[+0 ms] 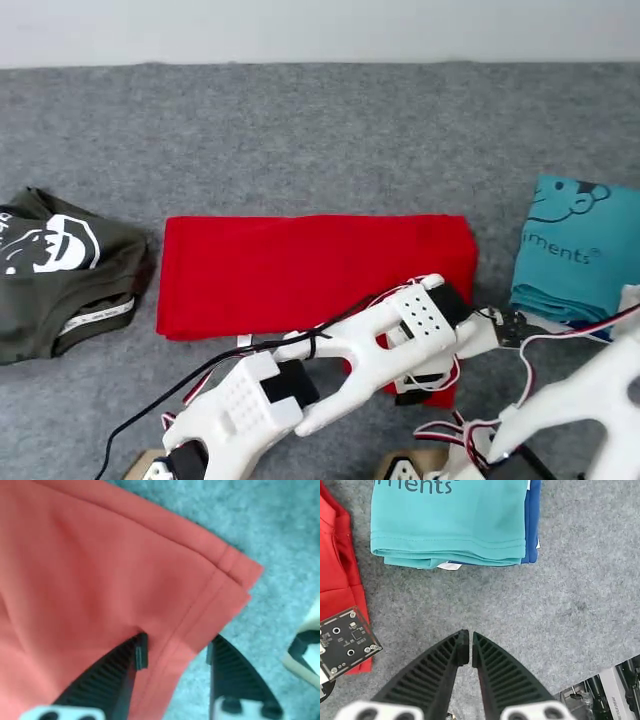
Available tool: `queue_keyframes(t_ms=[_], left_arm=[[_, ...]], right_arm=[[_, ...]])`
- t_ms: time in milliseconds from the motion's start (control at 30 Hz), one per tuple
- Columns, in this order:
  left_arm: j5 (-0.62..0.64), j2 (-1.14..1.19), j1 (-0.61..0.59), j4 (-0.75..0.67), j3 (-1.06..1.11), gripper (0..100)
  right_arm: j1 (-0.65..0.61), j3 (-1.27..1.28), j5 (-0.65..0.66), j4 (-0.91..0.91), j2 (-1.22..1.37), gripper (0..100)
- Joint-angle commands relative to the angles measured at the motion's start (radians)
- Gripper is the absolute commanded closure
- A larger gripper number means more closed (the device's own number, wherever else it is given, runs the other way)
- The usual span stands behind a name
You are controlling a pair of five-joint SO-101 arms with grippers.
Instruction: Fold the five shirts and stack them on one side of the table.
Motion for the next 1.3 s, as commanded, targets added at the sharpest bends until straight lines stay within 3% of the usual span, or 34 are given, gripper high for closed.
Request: queue_keyframes(t_ms=[0, 367, 733, 967, 1267], left_arm=[[0.011, 0.006, 0.0, -0.008, -0.047, 82], [0.003, -0.02, 0.002, 0.006, -0.051, 97], [0.002, -0.221, -0.052, 0.015, -0.053, 98], [-0.025, -0.229, -0.199, -0.063, -0.053, 98], [-0.038, -0.221, -0.275, -0.175, -0.051, 97]], right_arm=[[0.007, -0.006, 0.002, 0.039, -0.035, 97.3], [0.007, -0.006, 0.002, 0.039, -0.035, 97.3], [0.007, -0.006, 0.002, 0.039, -0.035, 97.3], [0.005, -0.006, 0.0, 0.039, -0.031, 97.3], [0.002, -0.006, 0.0, 0.039, -0.028, 97.3]])
